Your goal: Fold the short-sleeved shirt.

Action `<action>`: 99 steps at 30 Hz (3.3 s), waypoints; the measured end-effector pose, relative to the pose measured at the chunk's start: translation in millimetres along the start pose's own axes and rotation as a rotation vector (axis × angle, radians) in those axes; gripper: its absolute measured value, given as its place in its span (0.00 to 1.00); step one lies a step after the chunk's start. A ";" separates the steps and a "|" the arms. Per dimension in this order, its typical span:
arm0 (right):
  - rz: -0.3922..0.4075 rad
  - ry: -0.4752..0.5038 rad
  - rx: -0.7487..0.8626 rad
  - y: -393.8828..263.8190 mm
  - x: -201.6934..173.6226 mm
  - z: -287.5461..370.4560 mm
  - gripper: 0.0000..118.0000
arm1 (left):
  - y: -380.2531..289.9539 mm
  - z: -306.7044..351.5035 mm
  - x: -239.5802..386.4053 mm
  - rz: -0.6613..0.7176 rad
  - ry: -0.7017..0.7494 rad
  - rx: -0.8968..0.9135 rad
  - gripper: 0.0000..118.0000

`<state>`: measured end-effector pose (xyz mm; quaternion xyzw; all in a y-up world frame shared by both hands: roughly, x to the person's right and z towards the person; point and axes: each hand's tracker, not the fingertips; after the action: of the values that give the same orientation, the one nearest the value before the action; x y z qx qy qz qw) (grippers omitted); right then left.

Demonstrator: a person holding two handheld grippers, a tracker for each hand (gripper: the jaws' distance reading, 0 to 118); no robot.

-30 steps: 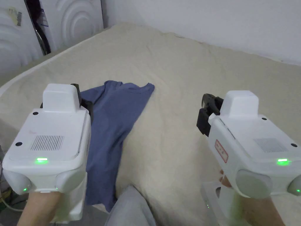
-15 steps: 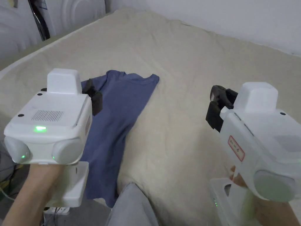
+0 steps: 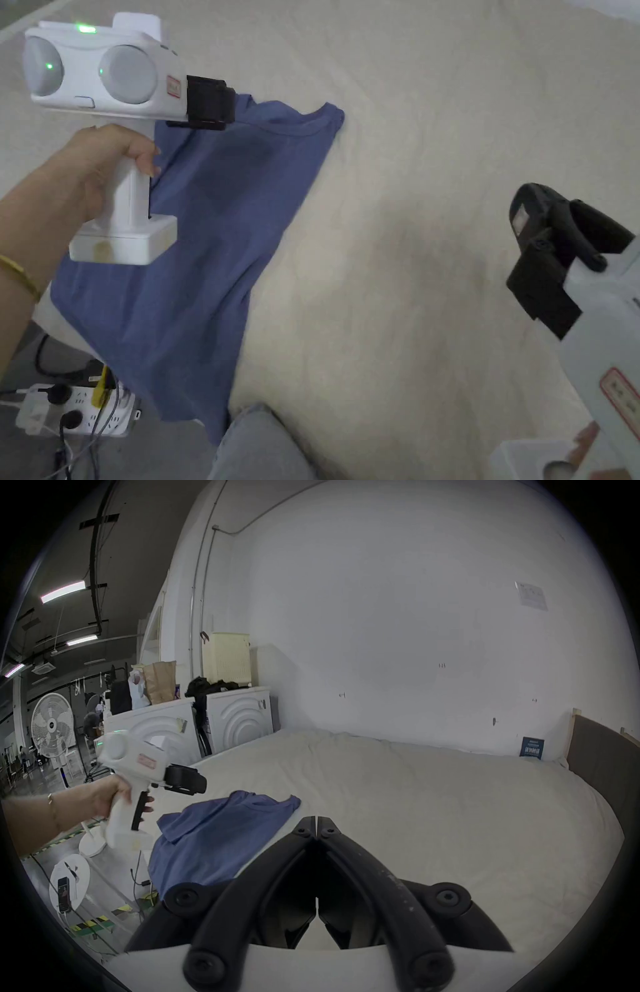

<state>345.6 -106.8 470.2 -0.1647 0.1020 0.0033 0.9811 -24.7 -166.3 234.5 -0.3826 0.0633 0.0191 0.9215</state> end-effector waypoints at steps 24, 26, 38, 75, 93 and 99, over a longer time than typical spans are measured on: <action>-0.076 -0.119 -0.133 -39.1 37.2 -3.8 0.01 | 5.3 -51.8 29.0 0.006 -0.095 -0.165 0.07; -0.080 -0.132 -0.110 -33.0 42.0 15.6 0.01 | 12.6 -22.6 21.0 0.053 -0.117 -0.130 0.07; -0.095 -0.201 0.061 -21.9 44.5 139.7 0.01 | 65.2 213.6 23.5 0.084 -0.280 0.268 0.07; -0.220 -0.580 0.176 -40.4 131.8 289.0 0.01 | -93.9 184.0 367.3 -0.447 -0.560 -0.056 0.07; -0.228 -0.514 0.130 -50.6 124.0 256.9 0.01 | -121.0 237.8 283.5 -0.182 -0.653 0.228 0.99; -0.175 -0.499 0.174 -44.4 109.6 247.1 0.01 | -147.5 294.9 223.1 -0.225 -0.422 0.638 1.00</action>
<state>503.9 -71.7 691.0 -0.0820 -0.1576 -0.0500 0.9828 238.9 -64.8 515.0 -0.0694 -0.1671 -0.0246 0.9832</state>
